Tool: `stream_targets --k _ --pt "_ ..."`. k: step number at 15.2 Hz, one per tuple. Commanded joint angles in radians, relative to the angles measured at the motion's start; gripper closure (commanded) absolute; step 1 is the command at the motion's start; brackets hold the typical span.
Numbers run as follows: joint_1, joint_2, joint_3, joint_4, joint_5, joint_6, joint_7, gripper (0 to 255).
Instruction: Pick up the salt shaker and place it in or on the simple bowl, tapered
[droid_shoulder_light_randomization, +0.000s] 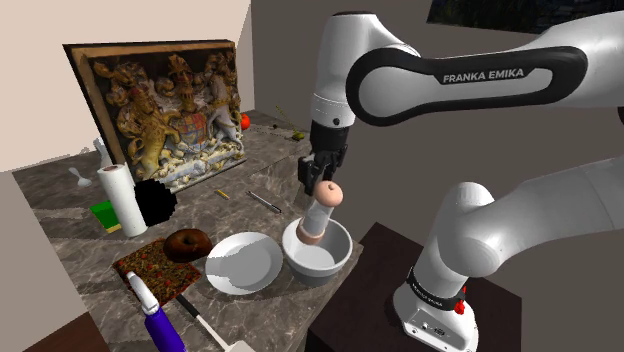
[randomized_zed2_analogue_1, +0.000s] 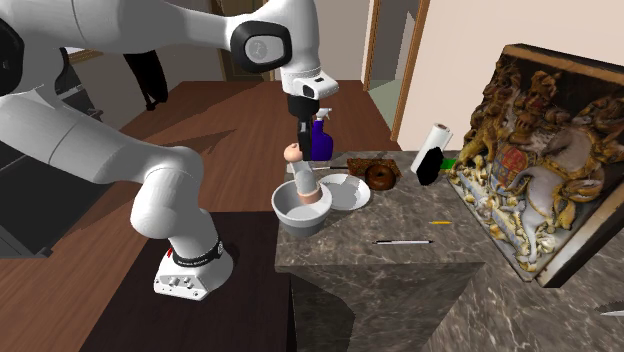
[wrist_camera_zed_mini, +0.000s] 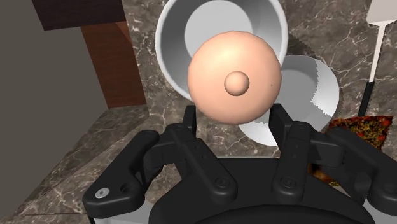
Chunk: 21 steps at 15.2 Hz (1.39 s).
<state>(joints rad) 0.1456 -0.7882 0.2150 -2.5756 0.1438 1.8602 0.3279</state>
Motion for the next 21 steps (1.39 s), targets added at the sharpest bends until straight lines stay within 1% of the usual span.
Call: stream_targets --k 1,7,8,13,17,21 --pt "0.0 -0.004 -0.001 -0.012 0.0 0.009 -0.002 255" --pt "0.0 -0.004 -0.001 -0.011 0.0 0.009 -0.002 255" --pt "0.0 -0.004 -0.001 -0.011 0.0 0.009 -0.002 0" --pt "0.0 -0.004 -0.001 -0.011 0.0 0.009 -0.002 0" --pt "-0.005 -0.009 -0.016 0.112 -0.013 -0.12 0.001 0" --pt "-0.005 -0.009 -0.016 0.112 -0.013 -0.12 0.001 0"
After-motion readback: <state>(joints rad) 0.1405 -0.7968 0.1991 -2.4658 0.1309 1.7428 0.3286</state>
